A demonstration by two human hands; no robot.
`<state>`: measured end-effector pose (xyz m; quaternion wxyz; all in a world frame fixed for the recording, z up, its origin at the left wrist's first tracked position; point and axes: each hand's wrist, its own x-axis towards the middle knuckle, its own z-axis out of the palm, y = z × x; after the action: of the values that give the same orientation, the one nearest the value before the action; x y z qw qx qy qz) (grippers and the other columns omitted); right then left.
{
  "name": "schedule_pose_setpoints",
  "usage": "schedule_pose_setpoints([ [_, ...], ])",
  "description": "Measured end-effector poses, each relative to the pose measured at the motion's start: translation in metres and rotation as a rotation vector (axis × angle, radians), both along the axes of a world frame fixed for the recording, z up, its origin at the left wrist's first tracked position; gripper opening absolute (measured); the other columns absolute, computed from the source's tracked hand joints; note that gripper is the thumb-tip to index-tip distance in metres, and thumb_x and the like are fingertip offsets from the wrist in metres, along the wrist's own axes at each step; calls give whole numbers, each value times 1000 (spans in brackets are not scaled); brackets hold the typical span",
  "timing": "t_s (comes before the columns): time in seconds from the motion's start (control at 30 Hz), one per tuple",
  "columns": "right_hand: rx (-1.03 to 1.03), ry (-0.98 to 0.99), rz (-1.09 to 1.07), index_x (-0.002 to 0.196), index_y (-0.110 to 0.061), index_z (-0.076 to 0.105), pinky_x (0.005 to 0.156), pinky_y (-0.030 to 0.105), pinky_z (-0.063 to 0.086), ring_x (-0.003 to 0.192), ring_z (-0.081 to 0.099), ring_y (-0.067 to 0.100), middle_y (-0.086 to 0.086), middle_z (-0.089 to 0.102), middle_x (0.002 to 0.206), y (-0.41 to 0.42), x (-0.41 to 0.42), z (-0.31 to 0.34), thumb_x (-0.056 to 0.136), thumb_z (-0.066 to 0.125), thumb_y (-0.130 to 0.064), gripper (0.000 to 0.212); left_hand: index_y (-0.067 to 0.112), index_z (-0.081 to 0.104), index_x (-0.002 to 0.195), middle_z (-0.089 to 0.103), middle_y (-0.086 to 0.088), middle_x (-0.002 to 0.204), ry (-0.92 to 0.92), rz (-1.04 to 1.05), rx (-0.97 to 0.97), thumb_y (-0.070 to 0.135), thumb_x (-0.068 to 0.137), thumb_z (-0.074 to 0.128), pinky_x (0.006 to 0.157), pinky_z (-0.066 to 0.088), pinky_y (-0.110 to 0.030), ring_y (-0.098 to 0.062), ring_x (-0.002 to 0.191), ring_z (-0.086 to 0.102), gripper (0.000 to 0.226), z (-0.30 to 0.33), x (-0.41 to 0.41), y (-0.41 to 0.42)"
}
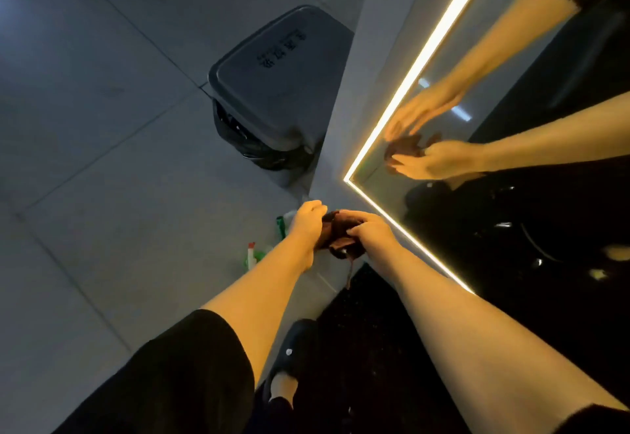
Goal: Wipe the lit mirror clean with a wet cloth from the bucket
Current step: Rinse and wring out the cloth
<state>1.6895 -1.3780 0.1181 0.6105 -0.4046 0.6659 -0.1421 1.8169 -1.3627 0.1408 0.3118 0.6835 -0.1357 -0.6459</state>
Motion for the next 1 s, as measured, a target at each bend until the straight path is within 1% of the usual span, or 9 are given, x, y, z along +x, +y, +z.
schedule_pose_setpoints([
  [0.13,146,-494,-543,100,-8,69,71,35,55,78,67,28,18,68,100,56,-30,61,85,34,10,42,10,51,131,57,-8,120,94,3,139,32,100,51,84,46,-39,-25,104,54,38,32,-36,48],
  [0.27,91,-708,-775,93,-4,72,63,37,59,75,71,30,17,71,90,126,-100,132,75,47,-14,32,14,63,117,69,-7,101,308,-71,77,34,94,57,60,50,-28,-19,83,64,32,85,-117,93],
  [0.4,-19,-577,-928,116,-3,66,97,52,51,109,64,41,25,67,117,212,-210,190,80,66,-23,41,8,58,118,68,-16,101,197,-239,-127,11,90,65,59,54,-27,-23,81,67,29,149,-233,162],
  [0.53,-241,-367,-1012,101,-10,65,78,41,55,92,67,32,18,67,102,344,-362,240,89,60,1,18,9,55,110,64,-13,103,146,-514,-310,4,86,69,73,57,-30,-24,89,66,28,209,-382,270],
  [0.67,-385,-152,-1141,109,-16,59,87,43,54,100,64,29,13,63,111,531,-503,290,88,61,1,27,20,54,111,63,-7,109,134,-853,-414,11,95,59,91,55,-38,-23,102,64,19,253,-524,421],
  [0.77,-409,22,-1282,104,-23,57,92,45,52,103,60,23,6,61,112,669,-573,324,93,58,-3,23,16,56,124,65,-4,105,88,-1159,-542,17,102,47,82,53,-30,-16,94,64,24,279,-610,532],
  [0.87,-430,100,-1455,100,-26,53,88,37,51,95,56,15,2,57,104,786,-618,348,99,49,-6,21,19,64,110,65,0,96,87,-1331,-648,17,103,43,80,53,-24,-12,89,62,22,303,-681,619],
  [0.93,-419,95,-1565,106,-24,55,94,41,51,101,58,19,5,59,110,850,-637,356,100,48,-9,18,20,65,108,67,-5,105,105,-1402,-569,20,102,45,91,54,-36,-20,100,64,20,314,-721,669],
  [1.0,-419,26,-1709,110,-21,57,87,39,53,103,61,22,7,62,111,904,-651,359,98,51,-9,18,18,65,103,67,-7,101,111,-1436,-481,17,101,46,84,55,-35,-24,99,64,19,320,-754,715],
])
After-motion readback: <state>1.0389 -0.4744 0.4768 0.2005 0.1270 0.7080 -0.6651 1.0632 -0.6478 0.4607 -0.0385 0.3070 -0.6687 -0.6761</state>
